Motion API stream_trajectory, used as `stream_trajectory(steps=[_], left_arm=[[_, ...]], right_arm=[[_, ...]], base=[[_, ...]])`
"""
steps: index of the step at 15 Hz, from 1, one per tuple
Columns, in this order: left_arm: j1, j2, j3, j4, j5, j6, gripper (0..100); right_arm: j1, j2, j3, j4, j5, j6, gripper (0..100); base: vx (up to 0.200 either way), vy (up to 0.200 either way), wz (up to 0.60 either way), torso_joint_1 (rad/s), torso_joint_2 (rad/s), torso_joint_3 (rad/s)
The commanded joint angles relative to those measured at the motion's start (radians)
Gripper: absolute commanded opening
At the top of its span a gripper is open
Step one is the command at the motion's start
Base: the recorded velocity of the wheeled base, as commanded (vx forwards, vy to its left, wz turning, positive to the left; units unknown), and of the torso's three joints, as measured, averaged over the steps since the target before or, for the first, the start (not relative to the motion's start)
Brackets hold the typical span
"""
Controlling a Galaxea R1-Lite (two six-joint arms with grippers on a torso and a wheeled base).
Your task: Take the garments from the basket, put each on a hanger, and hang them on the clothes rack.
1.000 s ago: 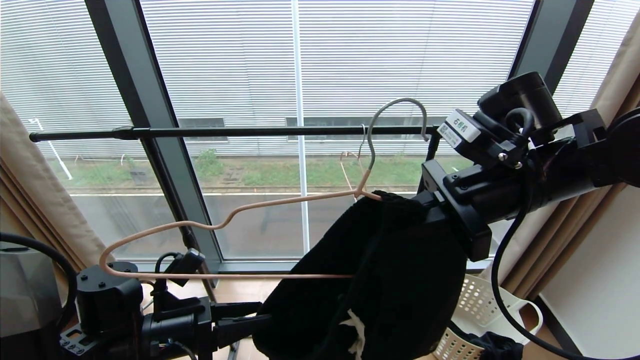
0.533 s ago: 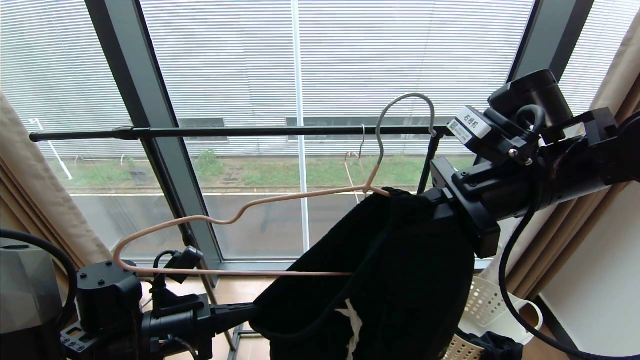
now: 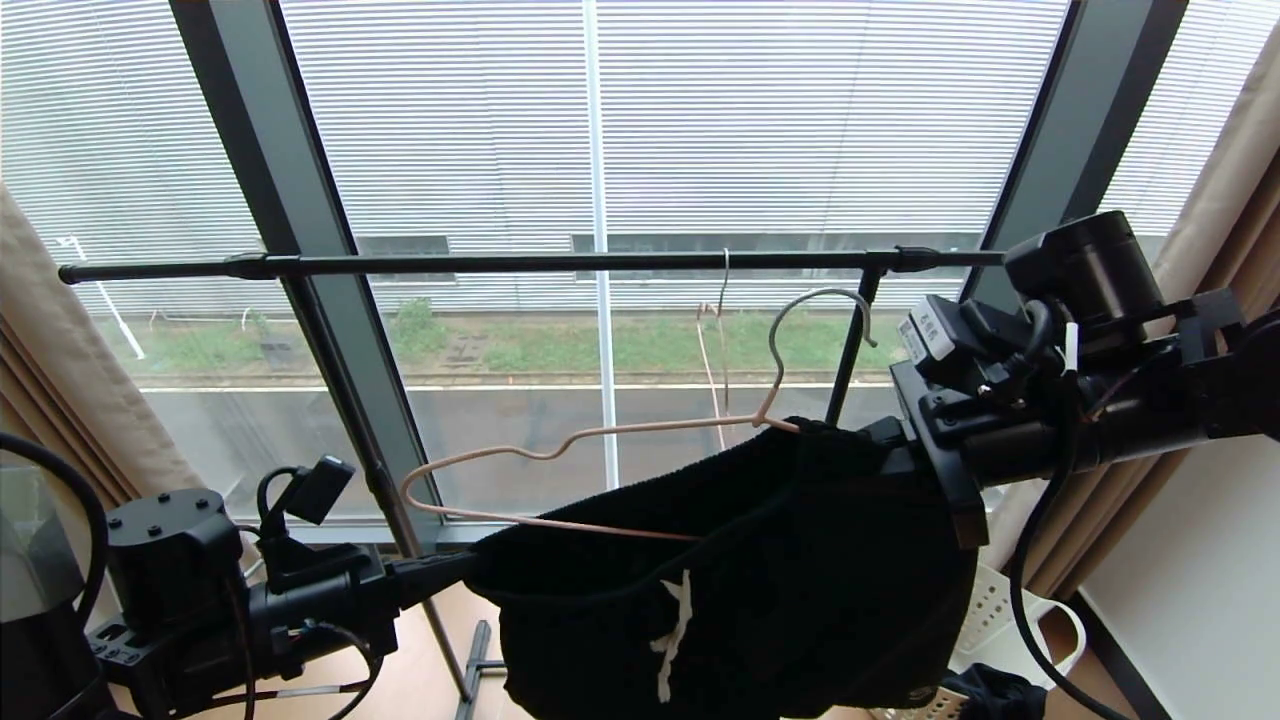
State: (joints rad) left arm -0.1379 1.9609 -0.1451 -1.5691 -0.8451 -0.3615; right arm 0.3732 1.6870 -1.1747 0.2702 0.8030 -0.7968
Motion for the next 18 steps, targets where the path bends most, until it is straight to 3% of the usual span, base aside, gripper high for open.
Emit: stream_trajectory(steps=[1, 7, 11, 18], left_arm=[[0.02, -0.007, -0.01, -0.002, 0.0, 0.001, 0], [0.07, -0.008, -0.037, -0.002, 0.0, -0.001, 0], [0.072, -0.013, -0.039, -0.002, 0.0, -0.001, 0], [0.07, -0.042, -0.033, -0.002, 0.0, -0.001, 0]], right_arm=[[0.0, -0.007, 0.07, -0.034, -0.005, -0.001, 0], [-0.002, -0.004, 0.133, -0.037, -0.097, -0.004, 0], [0.0, -0.001, 0.173, -0.04, -0.209, -0.025, 0], [0.007, 0.02, 0.21, -0.042, -0.274, -0.025, 0]], base=[[0.0, 0.0, 0.0, 0.0, 0.0, 0.0], [0.0, 0.0, 0.0, 0.0, 0.0, 0.0], [0.0, 0.0, 0.0, 0.0, 0.0, 0.0], [0.0, 0.0, 0.0, 0.0, 0.0, 0.0]])
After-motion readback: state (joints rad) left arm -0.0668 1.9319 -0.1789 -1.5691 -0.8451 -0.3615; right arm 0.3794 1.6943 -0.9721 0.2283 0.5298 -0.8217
